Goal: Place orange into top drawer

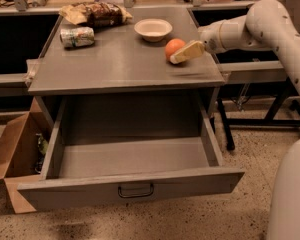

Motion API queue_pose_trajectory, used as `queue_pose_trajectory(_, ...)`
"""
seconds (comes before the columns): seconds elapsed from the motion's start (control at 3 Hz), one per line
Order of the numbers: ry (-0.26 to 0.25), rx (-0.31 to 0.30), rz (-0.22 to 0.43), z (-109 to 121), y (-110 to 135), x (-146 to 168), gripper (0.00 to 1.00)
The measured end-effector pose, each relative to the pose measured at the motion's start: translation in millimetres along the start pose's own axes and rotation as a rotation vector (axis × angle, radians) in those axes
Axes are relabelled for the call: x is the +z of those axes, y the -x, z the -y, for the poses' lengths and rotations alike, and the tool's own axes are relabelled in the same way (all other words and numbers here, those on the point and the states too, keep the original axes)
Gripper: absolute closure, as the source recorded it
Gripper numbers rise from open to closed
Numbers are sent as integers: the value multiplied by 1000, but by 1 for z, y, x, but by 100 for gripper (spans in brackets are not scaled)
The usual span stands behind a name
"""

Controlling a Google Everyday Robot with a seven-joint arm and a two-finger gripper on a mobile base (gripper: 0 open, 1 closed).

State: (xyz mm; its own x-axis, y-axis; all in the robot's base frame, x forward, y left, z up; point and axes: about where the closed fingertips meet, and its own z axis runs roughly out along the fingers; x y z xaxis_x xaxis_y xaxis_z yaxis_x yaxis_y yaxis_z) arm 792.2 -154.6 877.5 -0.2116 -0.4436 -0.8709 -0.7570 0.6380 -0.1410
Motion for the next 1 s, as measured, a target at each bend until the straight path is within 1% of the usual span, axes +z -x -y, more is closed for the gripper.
queue_pose_trajectory(0.33, 44, 10, 6, -11, 4, 15, 0)
queue_pose_trajectory(0.67, 82, 23, 4, -24, 5, 26, 18)
queue_pose_trajectory(1.0, 126, 38, 7, -41, 3, 33, 43)
